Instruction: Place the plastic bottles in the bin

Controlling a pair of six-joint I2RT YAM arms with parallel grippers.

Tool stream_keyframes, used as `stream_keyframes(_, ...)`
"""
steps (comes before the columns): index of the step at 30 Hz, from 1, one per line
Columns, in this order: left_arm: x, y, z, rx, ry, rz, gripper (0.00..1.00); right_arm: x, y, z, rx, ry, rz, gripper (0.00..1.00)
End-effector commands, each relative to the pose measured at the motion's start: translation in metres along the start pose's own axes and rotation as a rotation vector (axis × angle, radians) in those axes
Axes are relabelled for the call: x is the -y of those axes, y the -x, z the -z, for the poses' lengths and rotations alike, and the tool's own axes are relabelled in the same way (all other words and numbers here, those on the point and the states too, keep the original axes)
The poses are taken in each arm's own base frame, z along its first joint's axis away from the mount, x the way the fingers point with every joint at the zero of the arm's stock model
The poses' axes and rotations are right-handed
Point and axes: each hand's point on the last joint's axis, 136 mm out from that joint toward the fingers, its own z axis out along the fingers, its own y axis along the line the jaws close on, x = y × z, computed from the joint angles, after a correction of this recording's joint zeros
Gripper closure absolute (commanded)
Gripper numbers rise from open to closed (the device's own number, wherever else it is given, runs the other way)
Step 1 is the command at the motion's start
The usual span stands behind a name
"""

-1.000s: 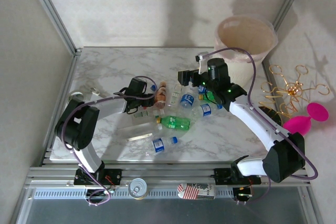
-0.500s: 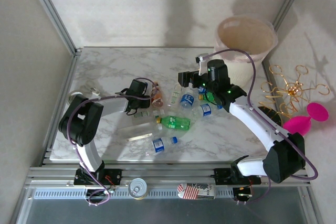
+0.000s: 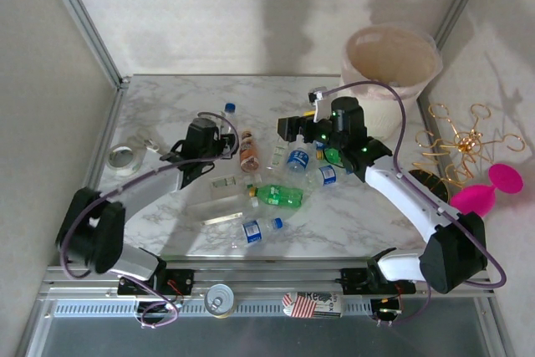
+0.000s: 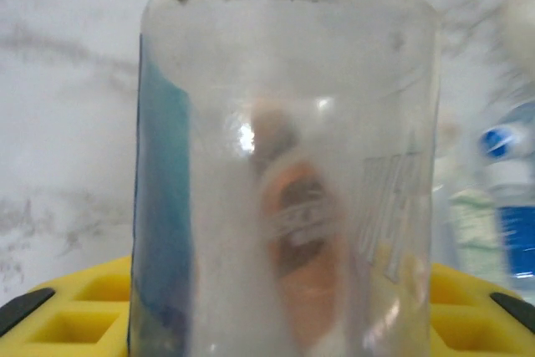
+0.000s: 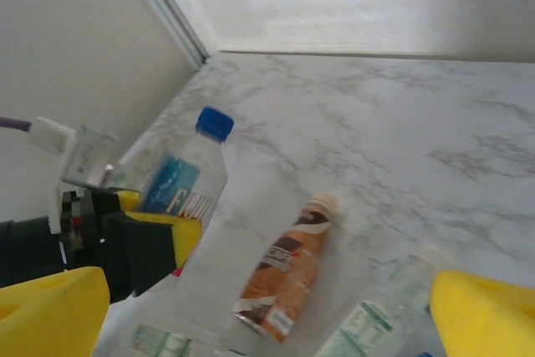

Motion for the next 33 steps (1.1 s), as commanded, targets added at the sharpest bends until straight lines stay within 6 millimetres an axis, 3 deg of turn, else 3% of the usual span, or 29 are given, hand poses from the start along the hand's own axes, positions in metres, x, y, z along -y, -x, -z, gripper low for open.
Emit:
stream_keyframes(1,0.032,0.025,0.024,0.116,-0.126,-0.017,0.59,-0.038,0.017,0.006,0.059,0.183,-0.028,0.01)
stream_keyframes(8,0.087,0.037,0.06,0.227,-0.305,-0.09,0.59,-0.08,0.016,-0.004,0.049,0.356,-0.045,0.02)
stream_keyframes(13,0.106,0.037,0.068,0.254,-0.371,-0.081,0.59,-0.098,0.009,-0.017,0.021,0.412,-0.044,0.02)
stream_keyframes(24,0.13,0.016,0.077,0.249,-0.451,-0.103,0.58,-0.096,-0.01,-0.036,-0.036,0.43,-0.097,0.09)
stream_keyframes(33,0.137,0.009,0.084,0.256,-0.479,-0.118,0.56,-0.096,-0.016,-0.042,-0.06,0.442,-0.119,0.28)
